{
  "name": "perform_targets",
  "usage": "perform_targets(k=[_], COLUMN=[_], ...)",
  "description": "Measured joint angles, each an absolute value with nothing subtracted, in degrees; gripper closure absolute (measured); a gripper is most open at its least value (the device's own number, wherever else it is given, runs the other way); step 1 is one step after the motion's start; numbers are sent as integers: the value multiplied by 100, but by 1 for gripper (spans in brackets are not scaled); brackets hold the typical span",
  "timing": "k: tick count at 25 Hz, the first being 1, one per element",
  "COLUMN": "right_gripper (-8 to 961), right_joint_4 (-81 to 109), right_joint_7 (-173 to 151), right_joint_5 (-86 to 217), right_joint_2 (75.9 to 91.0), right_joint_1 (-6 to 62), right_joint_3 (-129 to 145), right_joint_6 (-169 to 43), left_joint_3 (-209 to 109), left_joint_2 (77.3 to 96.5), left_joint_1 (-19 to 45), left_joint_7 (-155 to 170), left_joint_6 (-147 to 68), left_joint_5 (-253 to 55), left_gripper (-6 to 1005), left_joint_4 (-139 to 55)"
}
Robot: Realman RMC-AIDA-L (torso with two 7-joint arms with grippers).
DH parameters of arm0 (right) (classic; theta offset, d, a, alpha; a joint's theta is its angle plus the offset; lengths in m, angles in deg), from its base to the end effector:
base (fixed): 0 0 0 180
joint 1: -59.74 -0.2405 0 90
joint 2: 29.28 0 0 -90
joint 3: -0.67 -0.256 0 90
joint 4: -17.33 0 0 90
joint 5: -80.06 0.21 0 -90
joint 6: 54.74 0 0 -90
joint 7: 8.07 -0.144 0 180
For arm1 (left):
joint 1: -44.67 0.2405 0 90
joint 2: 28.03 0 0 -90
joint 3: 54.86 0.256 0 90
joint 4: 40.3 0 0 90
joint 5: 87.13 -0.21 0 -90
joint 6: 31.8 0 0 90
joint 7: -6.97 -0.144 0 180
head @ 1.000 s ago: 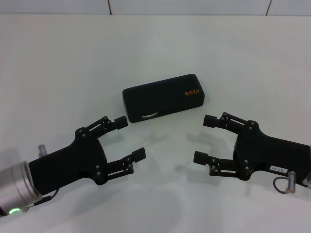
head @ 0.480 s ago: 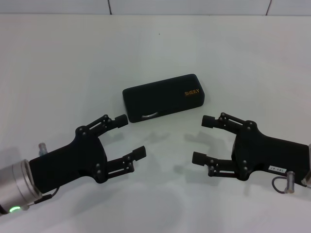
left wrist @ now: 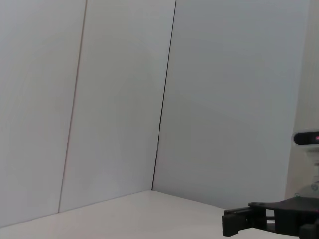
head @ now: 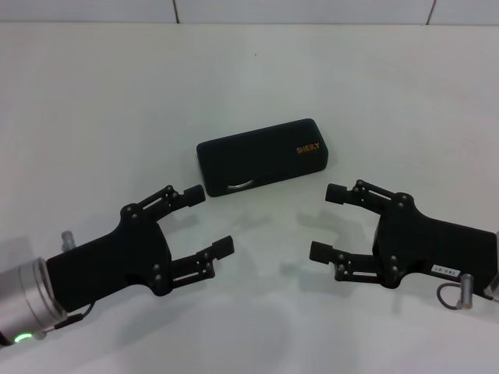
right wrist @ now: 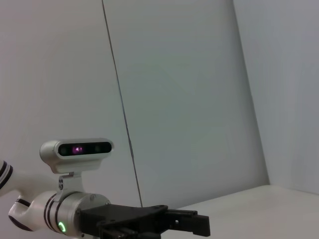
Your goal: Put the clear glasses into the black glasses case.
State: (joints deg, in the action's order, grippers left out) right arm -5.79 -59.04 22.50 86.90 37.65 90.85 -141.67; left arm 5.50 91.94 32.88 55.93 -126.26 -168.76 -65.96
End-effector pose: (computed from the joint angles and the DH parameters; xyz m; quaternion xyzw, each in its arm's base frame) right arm 0.2457 0.2681 -0.0568 -0.9113 0.1135 0.3815 0.1056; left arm -0.2934 0.2262 -0.0344 -0.8917 -0.1492 -0.3826 0.1906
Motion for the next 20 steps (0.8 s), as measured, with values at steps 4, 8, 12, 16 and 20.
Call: perform_targets(k=[4, 8, 12, 16, 20], right_gripper=[74, 74, 74, 74, 74], right_joint_4=[-578, -578, -578, -578, -578], right_joint_7=[-5905, -5909, -5910, -5911, -5913], right_joint_5=[2250, 2250, 2250, 2251, 2256], right_joint_2=[8690, 8690, 8690, 8690, 8690], right_joint_1=[3775, 3778, 3778, 3767, 3759], right_joint_3=[9084, 9084, 9087, 9126, 9146], right_joint_6=[-14166, -14165, -14165, -14165, -14166], left_joint_3=[559, 560, 561, 559, 545], left_joint_2=[9194, 9194, 9194, 9194, 9194], left_joint_1=[3296, 3302, 3307, 3308, 3308], left_joint_7=[5593, 5593, 5593, 5593, 5593], left_joint_6=[-12628, -12629, -12629, -12629, -12629], left_joint_5=[-16869, -16864, -16861, -16860, -16860], left_gripper=[139, 139, 139, 139, 139], left_joint_4=[-6596, -6596, -6596, -6596, -6596])
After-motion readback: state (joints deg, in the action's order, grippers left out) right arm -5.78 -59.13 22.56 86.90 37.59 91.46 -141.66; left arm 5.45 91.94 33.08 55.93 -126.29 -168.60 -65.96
